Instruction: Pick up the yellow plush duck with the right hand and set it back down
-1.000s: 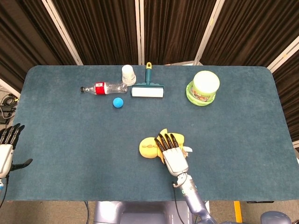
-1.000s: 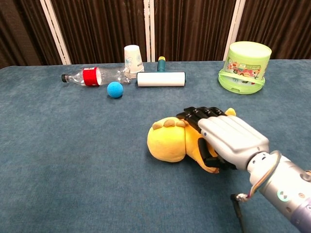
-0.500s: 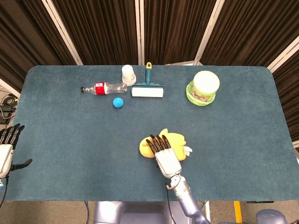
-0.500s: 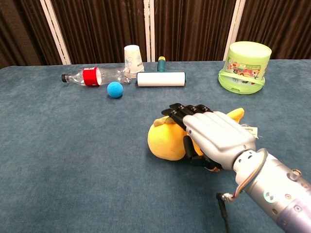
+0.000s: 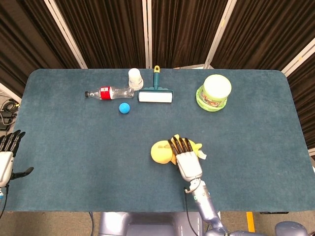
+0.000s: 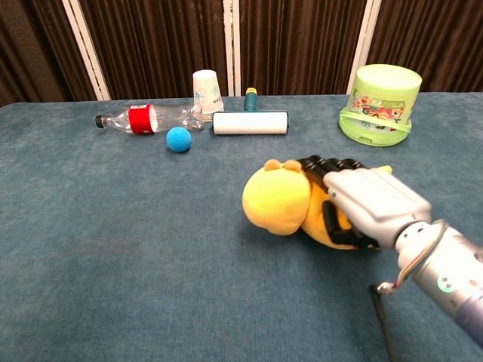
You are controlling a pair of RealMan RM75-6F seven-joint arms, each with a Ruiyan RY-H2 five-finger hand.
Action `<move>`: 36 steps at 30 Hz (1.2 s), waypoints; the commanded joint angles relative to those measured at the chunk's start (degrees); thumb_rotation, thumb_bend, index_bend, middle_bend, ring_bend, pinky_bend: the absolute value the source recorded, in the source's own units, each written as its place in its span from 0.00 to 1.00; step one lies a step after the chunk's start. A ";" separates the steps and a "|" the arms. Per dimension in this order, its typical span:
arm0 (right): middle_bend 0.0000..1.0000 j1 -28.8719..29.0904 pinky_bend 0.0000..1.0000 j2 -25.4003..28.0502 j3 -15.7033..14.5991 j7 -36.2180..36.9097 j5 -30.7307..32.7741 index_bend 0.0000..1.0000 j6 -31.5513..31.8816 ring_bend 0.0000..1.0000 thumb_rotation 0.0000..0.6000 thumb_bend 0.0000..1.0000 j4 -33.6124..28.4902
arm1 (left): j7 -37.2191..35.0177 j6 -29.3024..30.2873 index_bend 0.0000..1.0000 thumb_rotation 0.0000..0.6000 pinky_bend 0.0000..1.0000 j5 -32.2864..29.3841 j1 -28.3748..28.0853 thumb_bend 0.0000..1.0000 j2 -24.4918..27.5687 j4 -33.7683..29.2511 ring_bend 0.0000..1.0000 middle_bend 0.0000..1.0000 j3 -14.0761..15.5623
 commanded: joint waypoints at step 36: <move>0.00 -4.47 0.00 12.25 -8.97 1.52 -14.56 0.00 9.48 0.00 1.00 0.85 -18.22 | -1.12 2.96 0.00 1.00 0.00 2.66 0.74 0.13 -0.31 0.19 0.00 0.00 0.21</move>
